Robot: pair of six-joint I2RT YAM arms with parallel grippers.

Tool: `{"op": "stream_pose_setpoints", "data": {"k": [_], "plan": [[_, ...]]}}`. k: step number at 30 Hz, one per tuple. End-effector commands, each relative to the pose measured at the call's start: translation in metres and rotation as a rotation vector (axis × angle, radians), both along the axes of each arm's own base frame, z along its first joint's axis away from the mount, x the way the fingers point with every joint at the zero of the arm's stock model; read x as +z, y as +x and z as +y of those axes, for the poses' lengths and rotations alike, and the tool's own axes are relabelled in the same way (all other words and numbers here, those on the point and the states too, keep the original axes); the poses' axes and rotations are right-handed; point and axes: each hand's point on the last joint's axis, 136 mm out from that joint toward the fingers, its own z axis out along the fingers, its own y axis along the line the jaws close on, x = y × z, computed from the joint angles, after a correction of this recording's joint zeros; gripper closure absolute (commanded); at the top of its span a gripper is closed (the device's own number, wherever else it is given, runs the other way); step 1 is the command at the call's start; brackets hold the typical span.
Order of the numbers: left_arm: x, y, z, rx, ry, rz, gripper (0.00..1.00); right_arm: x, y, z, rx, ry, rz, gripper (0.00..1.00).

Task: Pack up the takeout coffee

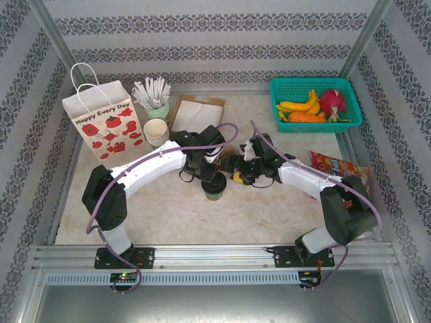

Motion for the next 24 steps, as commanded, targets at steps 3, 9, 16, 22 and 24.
{"op": "stream_pose_setpoints", "data": {"k": [3, 9, 16, 22, 24], "plan": [[-0.009, -0.008, -0.002, -0.001, 0.002, 0.013, 1.00, -0.015, -0.008, 0.003, 0.015, -0.025, 0.045, 0.28], [-0.008, -0.008, -0.005, 0.020, -0.025, 0.013, 1.00, -0.022, -0.013, 0.001, 0.002, -0.053, 0.056, 0.29], [-0.026, -0.013, -0.003, 0.117, -0.084, 0.013, 1.00, -0.070, -0.041, -0.022, 0.001, -0.222, 0.139, 0.30], [-0.056, -0.026, 0.009, 0.156, -0.043, 0.068, 1.00, -0.089, -0.054, -0.026, 0.009, -0.254, 0.177, 0.29], [-0.053, -0.025, 0.007, 0.158, -0.053, 0.061, 1.00, -0.080, -0.047, -0.022, 0.006, -0.238, 0.143, 0.28]]}}
